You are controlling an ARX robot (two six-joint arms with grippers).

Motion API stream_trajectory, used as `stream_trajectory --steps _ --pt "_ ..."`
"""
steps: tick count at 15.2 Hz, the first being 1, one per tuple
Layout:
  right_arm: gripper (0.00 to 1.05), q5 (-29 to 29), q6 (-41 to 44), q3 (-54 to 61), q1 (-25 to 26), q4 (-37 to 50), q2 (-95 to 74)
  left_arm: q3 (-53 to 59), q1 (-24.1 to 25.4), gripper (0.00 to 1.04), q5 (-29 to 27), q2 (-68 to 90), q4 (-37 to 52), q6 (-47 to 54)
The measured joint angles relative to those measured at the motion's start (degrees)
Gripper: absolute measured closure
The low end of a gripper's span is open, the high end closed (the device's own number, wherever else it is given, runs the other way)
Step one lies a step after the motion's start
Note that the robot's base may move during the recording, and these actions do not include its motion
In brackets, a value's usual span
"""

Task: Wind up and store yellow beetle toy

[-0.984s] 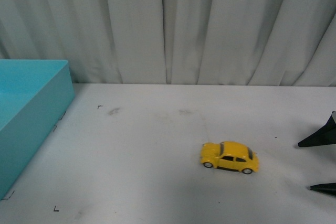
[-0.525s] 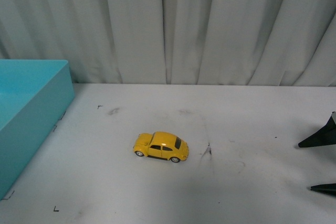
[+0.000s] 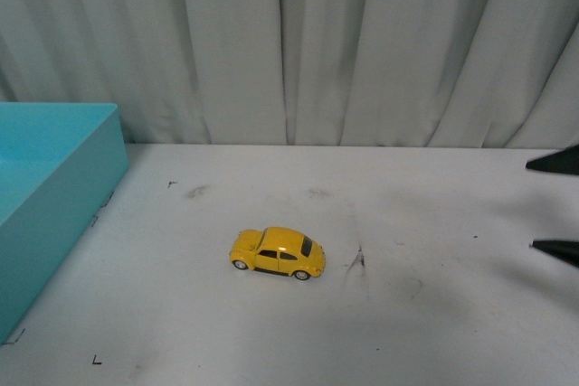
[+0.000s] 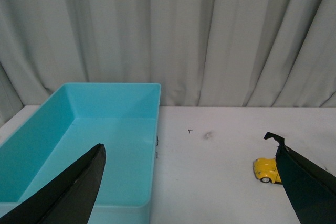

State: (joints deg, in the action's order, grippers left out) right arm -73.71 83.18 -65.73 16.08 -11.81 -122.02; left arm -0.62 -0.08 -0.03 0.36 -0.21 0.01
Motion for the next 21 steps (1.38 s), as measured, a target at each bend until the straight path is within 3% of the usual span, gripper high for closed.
stream_trajectory --steps 1,2,3,5,7,9,10,11,12,14,15,21 --pt "0.07 -4.0 -8.2 4.7 -0.1 12.2 4.0 0.0 0.0 0.07 0.0 0.0 0.0 0.0" --pt "0.07 -6.6 -20.4 9.9 -0.3 30.8 6.0 0.0 0.0 0.07 0.0 0.0 0.0 0.0" --pt "0.07 -6.3 -32.7 12.7 -0.4 46.3 4.9 0.0 0.0 0.07 0.0 0.0 0.0 0.0" --pt "0.08 -2.8 -45.5 14.0 -0.8 58.3 3.0 0.0 0.0 0.07 0.0 0.0 0.0 0.0" --pt "0.14 10.5 -54.6 17.5 -2.1 64.3 4.2 0.0 0.0 0.07 0.0 0.0 0.0 0.0" --pt "0.38 42.8 -73.5 30.8 -7.7 77.5 19.5 0.0 0.0 0.07 0.1 0.0 0.0 0.0" --pt "0.51 55.3 -77.7 33.7 -8.3 80.5 27.3 0.0 0.0 0.07 0.0 0.0 0.0 0.0" --pt "0.62 62.4 -79.6 37.4 -8.3 80.9 30.8 0.0 0.0 0.07 0.0 0.0 0.0 0.0" --pt "0.74 66.5 -80.9 42.7 -8.8 79.2 31.8 0.0 0.0 0.07 0.0 0.0 0.0 0.0" --pt "0.98 68.1 -81.9 49.0 -10.3 77.9 35.5 0.0 0.0 0.07 0.0 0.0 0.0 0.0" --pt "1.03 68.6 -82.2 50.4 -11.0 78.3 40.5 0.0 0.0 0.07 0.0 0.0 0.0 0.0" --pt "1.03 73.5 -82.3 59.8 -16.4 69.5 58.2 0.0 0.0 0.07 0.0 0.0 0.0 0.0"
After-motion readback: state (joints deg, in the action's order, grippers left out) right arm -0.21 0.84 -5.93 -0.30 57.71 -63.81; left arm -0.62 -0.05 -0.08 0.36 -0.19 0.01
